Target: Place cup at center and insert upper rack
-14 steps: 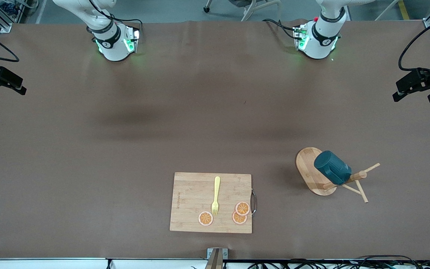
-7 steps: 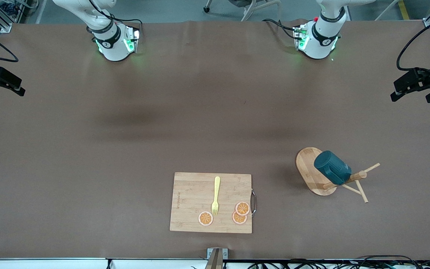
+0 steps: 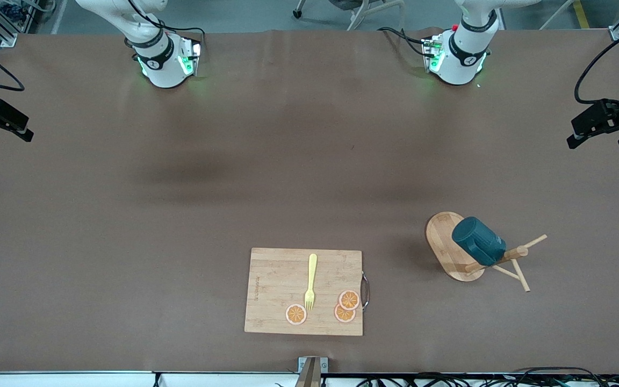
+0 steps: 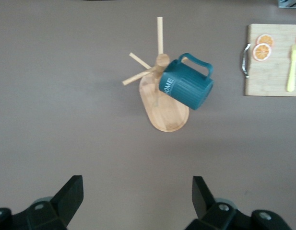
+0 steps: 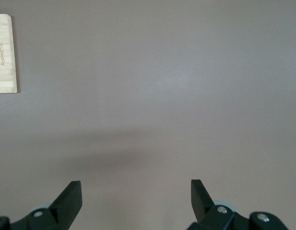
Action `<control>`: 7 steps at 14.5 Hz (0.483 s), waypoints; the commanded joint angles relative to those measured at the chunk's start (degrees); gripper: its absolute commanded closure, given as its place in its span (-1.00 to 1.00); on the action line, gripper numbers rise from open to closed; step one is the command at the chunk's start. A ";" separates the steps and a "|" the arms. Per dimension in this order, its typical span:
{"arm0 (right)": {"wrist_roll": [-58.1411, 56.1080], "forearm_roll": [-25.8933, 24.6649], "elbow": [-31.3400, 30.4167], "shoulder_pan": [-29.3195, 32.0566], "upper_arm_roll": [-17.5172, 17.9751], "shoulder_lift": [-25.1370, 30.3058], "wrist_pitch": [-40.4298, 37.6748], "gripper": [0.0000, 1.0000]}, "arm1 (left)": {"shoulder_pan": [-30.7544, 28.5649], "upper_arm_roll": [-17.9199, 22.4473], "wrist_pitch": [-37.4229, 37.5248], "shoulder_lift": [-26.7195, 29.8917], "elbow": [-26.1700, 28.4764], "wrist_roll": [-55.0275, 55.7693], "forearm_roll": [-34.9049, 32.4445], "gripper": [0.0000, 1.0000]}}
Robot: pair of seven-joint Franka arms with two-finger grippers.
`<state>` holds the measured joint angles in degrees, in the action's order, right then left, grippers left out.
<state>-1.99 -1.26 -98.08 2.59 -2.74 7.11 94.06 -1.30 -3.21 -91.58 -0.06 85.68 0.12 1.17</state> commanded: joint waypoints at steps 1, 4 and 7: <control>0.41 -0.41 -0.45 0.66 0.37 0.45 0.42 -1.00 | 0.51 -0.31 -0.35 0.50 -0.25 -0.91 -2.32 -1.00; 0.32 -0.68 -0.45 0.57 0.37 0.45 0.24 -1.00 | 0.51 -0.40 -0.27 0.50 -0.34 -0.91 -2.23 -1.00; 0.50 -0.59 -0.53 0.66 0.28 0.53 -0.11 -1.00 | 0.51 -0.40 -0.35 0.50 -0.51 -0.73 -1.26 -1.00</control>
<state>-1.99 -1.27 -98.09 2.61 -2.83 7.11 94.00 -0.99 -3.58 -91.86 -0.05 85.53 0.11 -0.06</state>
